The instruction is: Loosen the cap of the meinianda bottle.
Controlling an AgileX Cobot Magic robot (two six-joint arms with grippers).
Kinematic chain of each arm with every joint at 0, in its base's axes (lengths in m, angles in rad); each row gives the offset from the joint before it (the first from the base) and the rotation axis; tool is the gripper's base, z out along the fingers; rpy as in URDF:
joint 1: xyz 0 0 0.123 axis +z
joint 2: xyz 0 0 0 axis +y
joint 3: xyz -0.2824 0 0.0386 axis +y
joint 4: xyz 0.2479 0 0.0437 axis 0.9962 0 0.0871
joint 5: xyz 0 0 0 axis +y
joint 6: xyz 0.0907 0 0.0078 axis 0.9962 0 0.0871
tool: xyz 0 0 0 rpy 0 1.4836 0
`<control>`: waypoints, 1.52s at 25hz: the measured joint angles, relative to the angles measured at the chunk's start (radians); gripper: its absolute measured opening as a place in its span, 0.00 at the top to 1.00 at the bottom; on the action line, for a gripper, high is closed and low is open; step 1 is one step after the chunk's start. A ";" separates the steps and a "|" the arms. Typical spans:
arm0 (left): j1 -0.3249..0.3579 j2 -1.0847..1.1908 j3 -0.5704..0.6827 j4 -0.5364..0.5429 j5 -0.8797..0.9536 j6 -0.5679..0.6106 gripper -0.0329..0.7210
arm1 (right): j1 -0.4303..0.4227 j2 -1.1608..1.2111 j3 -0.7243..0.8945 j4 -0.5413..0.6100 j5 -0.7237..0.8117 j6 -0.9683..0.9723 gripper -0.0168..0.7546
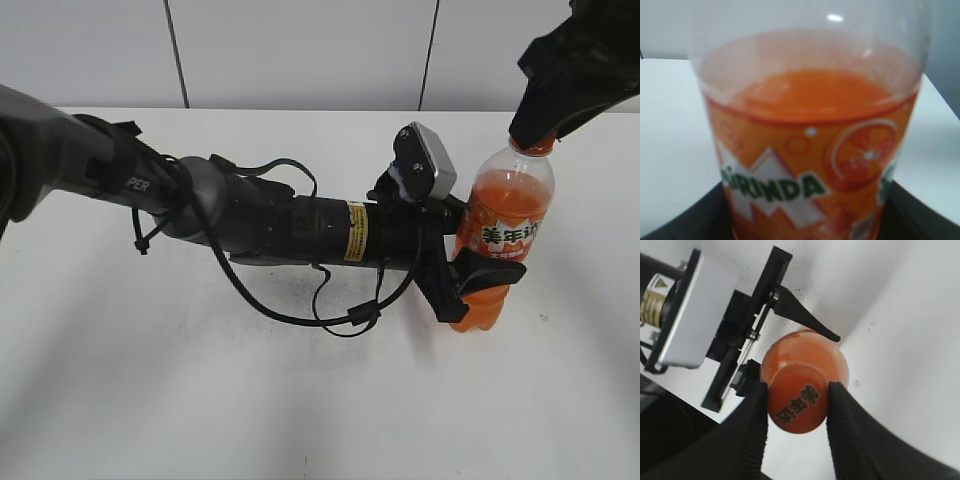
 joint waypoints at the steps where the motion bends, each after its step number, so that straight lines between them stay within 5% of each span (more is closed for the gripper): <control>1: 0.000 0.000 0.000 0.000 0.000 0.000 0.39 | 0.000 0.000 0.000 0.000 0.000 -0.120 0.62; 7: 0.000 0.000 0.000 0.002 0.000 0.005 0.39 | 0.000 0.000 0.000 -0.022 0.000 -0.896 0.63; 13: -0.001 0.000 0.000 0.003 0.000 0.007 0.39 | 0.000 0.000 -0.001 -0.024 0.001 -1.015 0.63; 16: -0.001 0.000 0.000 0.001 0.000 0.007 0.39 | 0.000 -0.007 -0.001 -0.030 0.002 -0.947 0.59; 20: -0.001 0.000 0.000 -0.001 0.002 0.005 0.39 | 0.000 -0.046 0.000 -0.040 0.002 -0.837 0.37; 23: -0.001 0.000 0.000 -0.001 0.002 0.005 0.39 | 0.000 -0.096 0.000 -0.018 0.002 -0.788 0.30; 26: -0.001 0.000 0.000 -0.001 0.003 0.005 0.39 | 0.000 -0.132 0.000 0.018 0.003 -0.611 0.28; 32: -0.001 0.000 0.000 -0.001 0.003 0.005 0.39 | 0.001 -0.127 0.000 0.011 0.003 0.189 0.29; 38: -0.001 0.000 0.000 -0.001 0.003 0.005 0.39 | 0.001 -0.060 0.000 0.008 -0.005 0.331 0.36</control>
